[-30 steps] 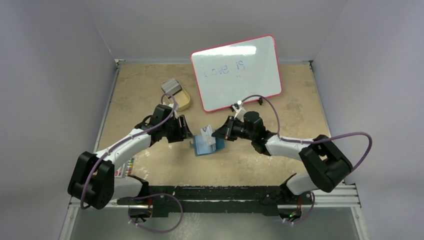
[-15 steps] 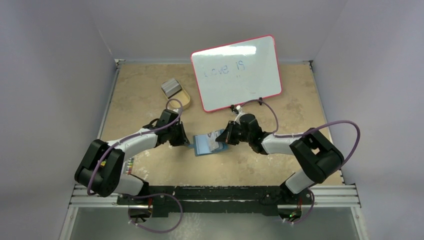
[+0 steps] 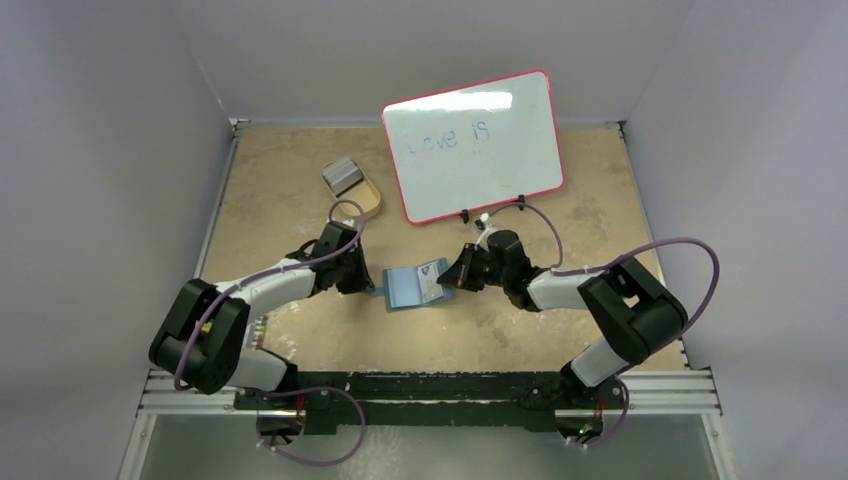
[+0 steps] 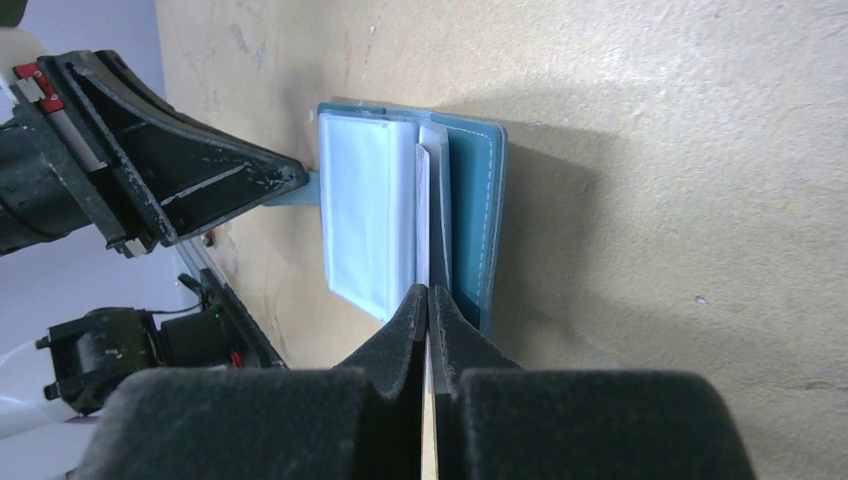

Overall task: Put the credit cards into the card holder
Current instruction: Insert the credit card into the card holder.

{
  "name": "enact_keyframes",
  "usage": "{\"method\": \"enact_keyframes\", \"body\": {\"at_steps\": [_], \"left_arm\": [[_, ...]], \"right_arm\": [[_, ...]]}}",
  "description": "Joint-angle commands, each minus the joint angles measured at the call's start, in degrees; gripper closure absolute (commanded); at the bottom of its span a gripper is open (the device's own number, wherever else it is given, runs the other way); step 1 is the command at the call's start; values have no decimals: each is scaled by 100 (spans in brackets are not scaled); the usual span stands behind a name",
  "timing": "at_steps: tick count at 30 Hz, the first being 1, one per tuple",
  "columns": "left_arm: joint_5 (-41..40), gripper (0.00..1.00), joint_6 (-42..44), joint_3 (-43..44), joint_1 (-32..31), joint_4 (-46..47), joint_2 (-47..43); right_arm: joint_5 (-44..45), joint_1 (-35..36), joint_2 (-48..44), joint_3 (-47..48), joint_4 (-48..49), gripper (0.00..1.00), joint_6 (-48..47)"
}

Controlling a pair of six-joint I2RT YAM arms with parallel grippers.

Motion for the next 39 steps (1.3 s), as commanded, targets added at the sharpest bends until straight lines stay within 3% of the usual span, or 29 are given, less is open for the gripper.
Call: {"method": "enact_keyframes", "body": {"at_steps": [1, 14, 39], "left_arm": [[-115, 100, 6, -75, -52, 170, -43], [-128, 100, -9, -104, -104, 206, -27], [-124, 100, -68, -145, -155, 235, -95]], "right_arm": [[-284, -7, 85, -60, 551, 100, 9], [-299, -16, -305, -75, 540, 100, 53], [-321, -16, 365, -42, 896, 100, 171]]}}
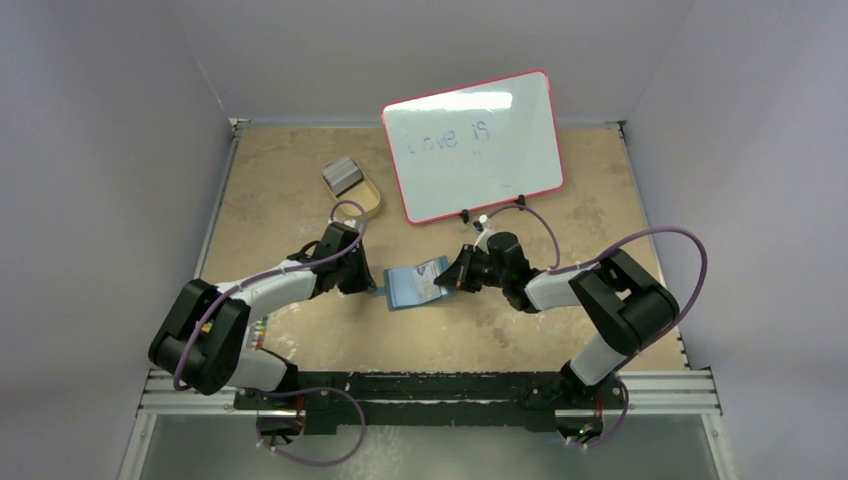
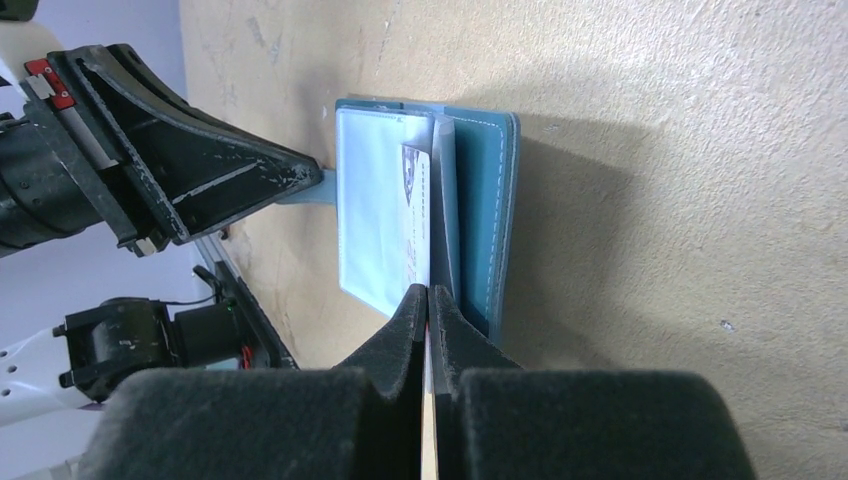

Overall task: Put the credit cards into the card holder
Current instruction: Insert the credit card into the card holder.

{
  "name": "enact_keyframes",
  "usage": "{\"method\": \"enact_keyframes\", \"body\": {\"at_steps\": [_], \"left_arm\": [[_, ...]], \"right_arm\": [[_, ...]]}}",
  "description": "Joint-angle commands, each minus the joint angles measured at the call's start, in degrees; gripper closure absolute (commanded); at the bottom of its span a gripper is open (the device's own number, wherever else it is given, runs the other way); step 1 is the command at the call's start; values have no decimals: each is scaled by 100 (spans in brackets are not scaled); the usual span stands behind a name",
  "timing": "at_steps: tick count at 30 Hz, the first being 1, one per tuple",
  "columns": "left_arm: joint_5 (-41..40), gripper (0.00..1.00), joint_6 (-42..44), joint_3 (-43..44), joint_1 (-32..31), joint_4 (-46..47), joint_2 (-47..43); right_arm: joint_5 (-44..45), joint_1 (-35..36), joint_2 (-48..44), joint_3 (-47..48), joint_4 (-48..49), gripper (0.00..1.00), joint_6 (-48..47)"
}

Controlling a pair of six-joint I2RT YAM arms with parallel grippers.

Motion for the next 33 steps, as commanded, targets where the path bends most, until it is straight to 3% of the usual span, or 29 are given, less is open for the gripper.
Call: {"method": "enact_keyframes", "body": {"at_steps": [1, 19, 29, 33], "left_arm": [[-68, 100, -49, -88, -63, 96, -86], [102, 100, -297, -196, -142, 330, -199], [520, 100, -642, -330, -178, 984, -207], [646, 100, -803, -390, -186, 1219, -247]], "right_arm": [[-32, -9, 100, 58, 303, 100, 66], [-14, 76, 482, 140, 865, 100, 407], [-77, 333, 813, 761, -31, 100, -58], [155, 401, 730, 937, -621, 92, -316]]}}
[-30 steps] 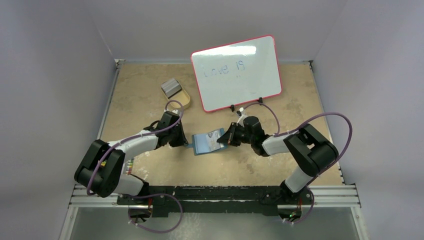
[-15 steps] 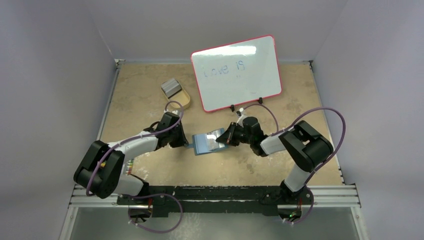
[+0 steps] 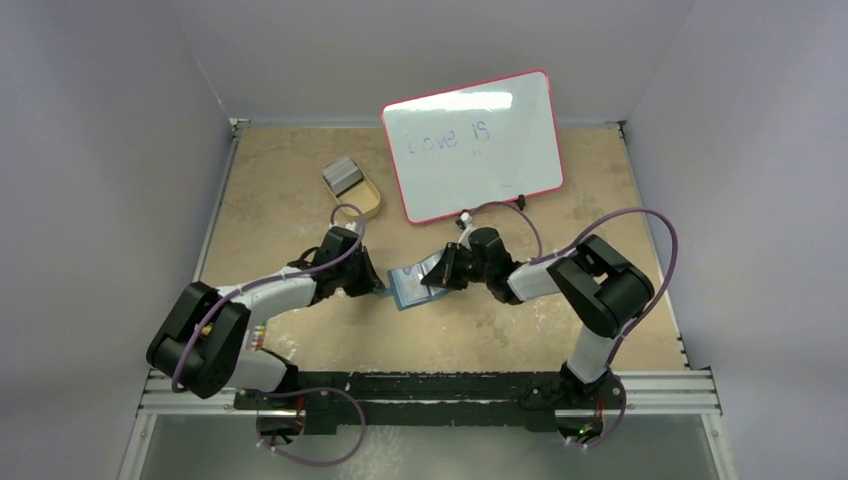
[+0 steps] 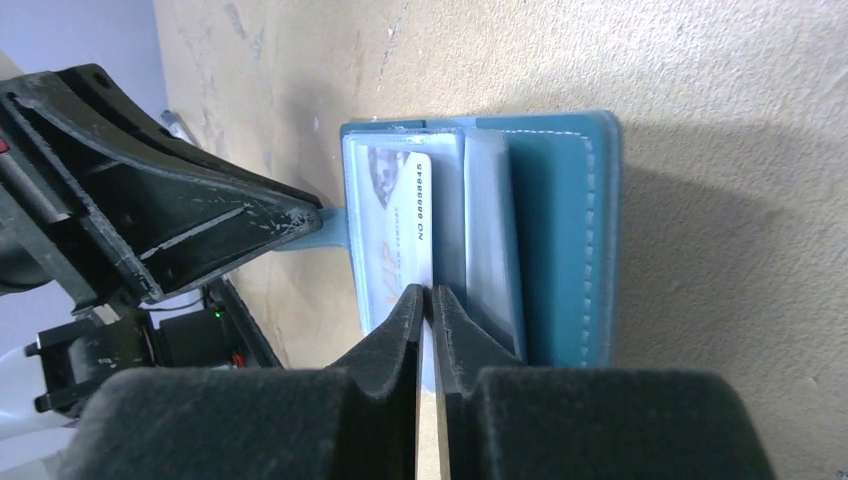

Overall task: Put the credit cards into the card holder
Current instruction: Insert the credit card into the card holder, then turn over the card slot in the card holder.

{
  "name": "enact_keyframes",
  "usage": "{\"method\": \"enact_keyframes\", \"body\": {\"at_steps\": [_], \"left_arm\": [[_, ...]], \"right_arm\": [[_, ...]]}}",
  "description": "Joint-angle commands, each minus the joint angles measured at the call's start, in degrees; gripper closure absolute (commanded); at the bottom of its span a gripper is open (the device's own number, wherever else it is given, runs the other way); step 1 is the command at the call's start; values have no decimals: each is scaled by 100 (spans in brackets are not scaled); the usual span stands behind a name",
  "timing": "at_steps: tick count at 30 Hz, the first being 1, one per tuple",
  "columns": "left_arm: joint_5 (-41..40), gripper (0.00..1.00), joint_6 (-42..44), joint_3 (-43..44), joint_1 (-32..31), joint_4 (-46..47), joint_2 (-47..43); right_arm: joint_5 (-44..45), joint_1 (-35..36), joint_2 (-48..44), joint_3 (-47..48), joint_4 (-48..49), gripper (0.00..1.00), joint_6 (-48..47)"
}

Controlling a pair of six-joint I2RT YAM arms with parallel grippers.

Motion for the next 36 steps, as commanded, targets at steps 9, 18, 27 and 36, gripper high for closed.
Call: {"method": "enact_keyframes", "body": {"at_steps": [9, 18, 27, 36], "left_arm": [[402, 100, -335, -183, -69, 805, -177], [347, 100, -355, -193, -69, 792, -314], [330, 100, -374, -206, -69, 781, -400], [274, 100, -350, -222, -69, 719, -471]], "right_arm": [[1127, 133, -651, 781, -2454, 69, -1176], [2548, 725, -1051, 1671, -3906, 41, -1598], [3506, 1617, -216, 2626, -4386, 36, -1807], [4373, 1987, 400, 3082, -4874, 34, -1843]]}}
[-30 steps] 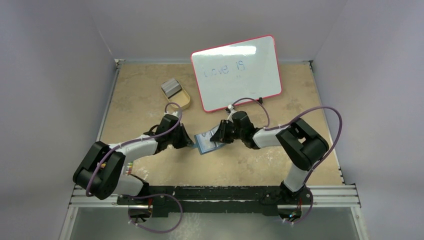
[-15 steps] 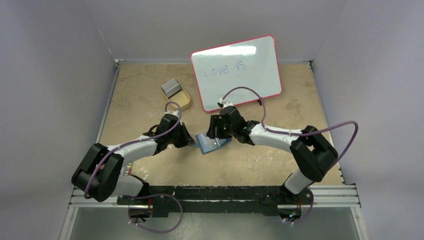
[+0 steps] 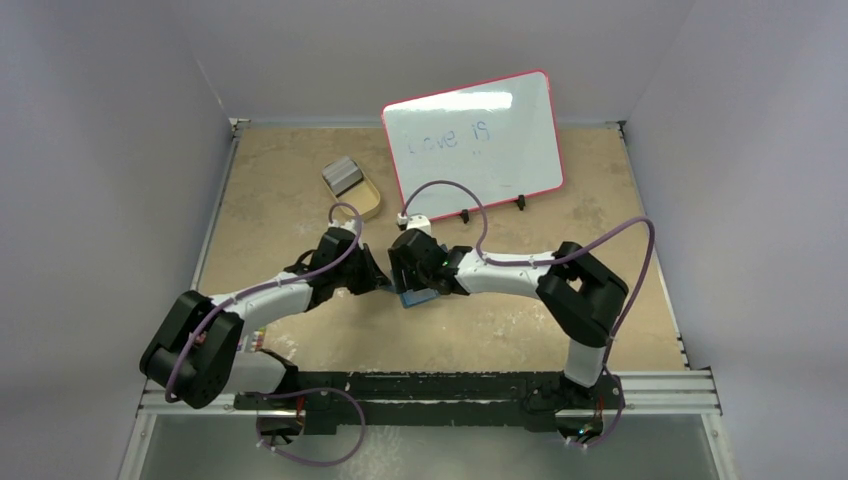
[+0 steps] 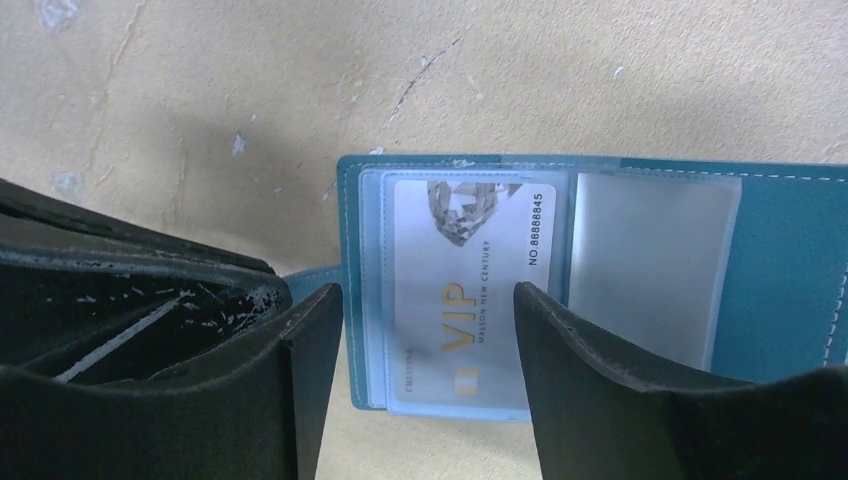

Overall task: Put the credit cards into the card holder
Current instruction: Turn over the card slot in the card holder.

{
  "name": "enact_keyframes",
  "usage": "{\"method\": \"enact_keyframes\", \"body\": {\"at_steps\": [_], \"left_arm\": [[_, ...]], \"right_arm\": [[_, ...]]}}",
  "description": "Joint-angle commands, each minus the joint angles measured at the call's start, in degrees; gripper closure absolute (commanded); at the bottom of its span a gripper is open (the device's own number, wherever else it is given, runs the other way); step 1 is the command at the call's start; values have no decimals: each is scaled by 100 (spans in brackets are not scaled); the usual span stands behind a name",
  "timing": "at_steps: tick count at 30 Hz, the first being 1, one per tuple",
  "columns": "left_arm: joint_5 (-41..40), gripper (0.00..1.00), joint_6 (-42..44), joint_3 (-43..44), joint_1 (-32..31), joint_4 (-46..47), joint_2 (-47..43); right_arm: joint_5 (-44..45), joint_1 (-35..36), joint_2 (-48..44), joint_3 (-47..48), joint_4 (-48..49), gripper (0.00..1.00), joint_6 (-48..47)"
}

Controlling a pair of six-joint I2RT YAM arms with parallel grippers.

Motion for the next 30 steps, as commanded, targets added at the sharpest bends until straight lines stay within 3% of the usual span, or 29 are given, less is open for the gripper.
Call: {"method": "enact_keyframes", "body": {"at_steps": [1, 10, 16, 30], "left_arm": [[-11, 100, 9, -36, -27, 177, -180], [-61, 100, 48, -38, -27, 89, -247], [-97, 100, 78, -31, -27, 41, -270], [-131, 100, 104, -64, -27, 17, -270]], "right_arm": [[688, 127, 165, 270, -388, 34, -81], [1305, 300, 387, 466, -803, 41, 27], [1369, 321, 276, 451, -836, 52, 104], [1576, 321, -65, 449, -1103, 54, 273]]}}
